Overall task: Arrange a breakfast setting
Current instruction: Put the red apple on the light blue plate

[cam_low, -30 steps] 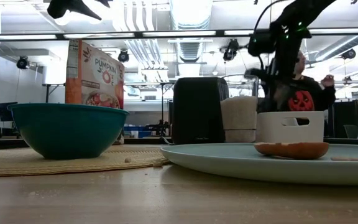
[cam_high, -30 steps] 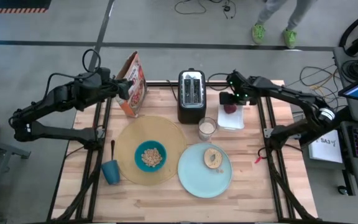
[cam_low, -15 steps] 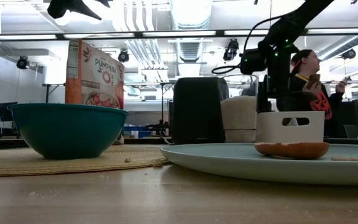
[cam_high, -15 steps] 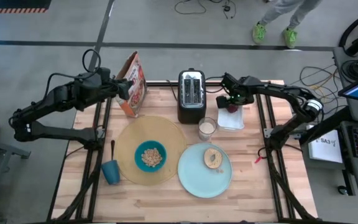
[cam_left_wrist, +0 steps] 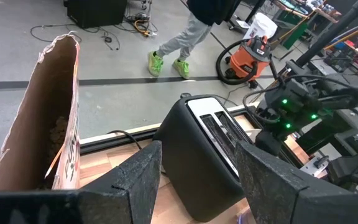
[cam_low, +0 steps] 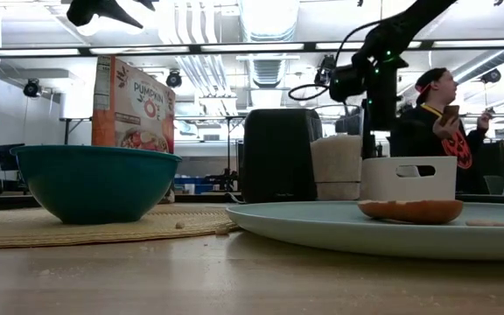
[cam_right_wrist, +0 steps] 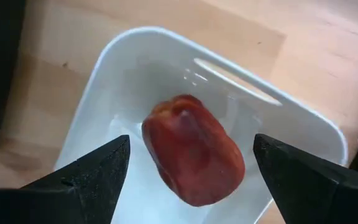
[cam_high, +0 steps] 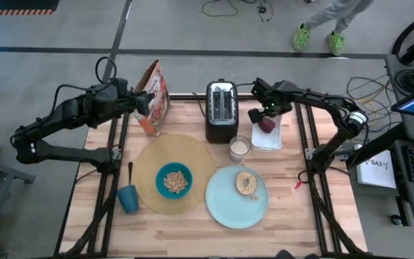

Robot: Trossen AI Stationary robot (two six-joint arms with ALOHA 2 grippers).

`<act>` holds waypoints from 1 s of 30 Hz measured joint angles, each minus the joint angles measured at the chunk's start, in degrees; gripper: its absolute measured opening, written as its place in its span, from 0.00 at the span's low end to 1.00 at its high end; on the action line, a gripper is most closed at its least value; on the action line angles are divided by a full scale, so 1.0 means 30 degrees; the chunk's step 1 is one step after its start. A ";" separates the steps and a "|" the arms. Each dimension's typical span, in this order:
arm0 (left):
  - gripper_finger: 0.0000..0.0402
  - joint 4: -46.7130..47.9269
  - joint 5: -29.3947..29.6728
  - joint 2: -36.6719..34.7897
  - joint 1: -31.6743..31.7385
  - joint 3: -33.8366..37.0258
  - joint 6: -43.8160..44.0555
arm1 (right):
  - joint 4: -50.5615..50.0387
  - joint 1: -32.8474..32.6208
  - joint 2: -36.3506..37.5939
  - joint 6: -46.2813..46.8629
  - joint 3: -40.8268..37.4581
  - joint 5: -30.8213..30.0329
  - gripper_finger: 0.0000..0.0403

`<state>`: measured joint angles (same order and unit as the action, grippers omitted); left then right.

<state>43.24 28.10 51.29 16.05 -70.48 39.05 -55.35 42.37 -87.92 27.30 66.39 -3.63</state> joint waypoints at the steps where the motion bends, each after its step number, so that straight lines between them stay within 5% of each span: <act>1: 0.47 0.0004 0.0000 0.0000 0.0000 0.0000 0.0000 | 0.0022 0.0000 -0.0190 -0.0266 -0.0051 -0.0003 0.82; 16: 0.47 0.0000 0.0000 0.0000 0.0000 0.0000 0.0019 | 0.0774 0.0002 -0.3415 -0.3312 -0.0239 0.0130 0.80; 26: 0.47 -0.0007 0.0007 0.0000 0.0005 0.0000 0.0160 | 0.0244 0.0109 -0.1599 -0.2954 -0.0317 0.0143 0.57; 30: 0.47 -0.0015 0.0007 0.0007 0.0005 0.0000 0.0175 | -0.0296 0.0104 -0.0598 -0.2587 -0.0077 0.0168 0.55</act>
<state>43.20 28.12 51.31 16.07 -70.48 39.57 -56.24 42.68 -89.72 19.53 66.16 -3.13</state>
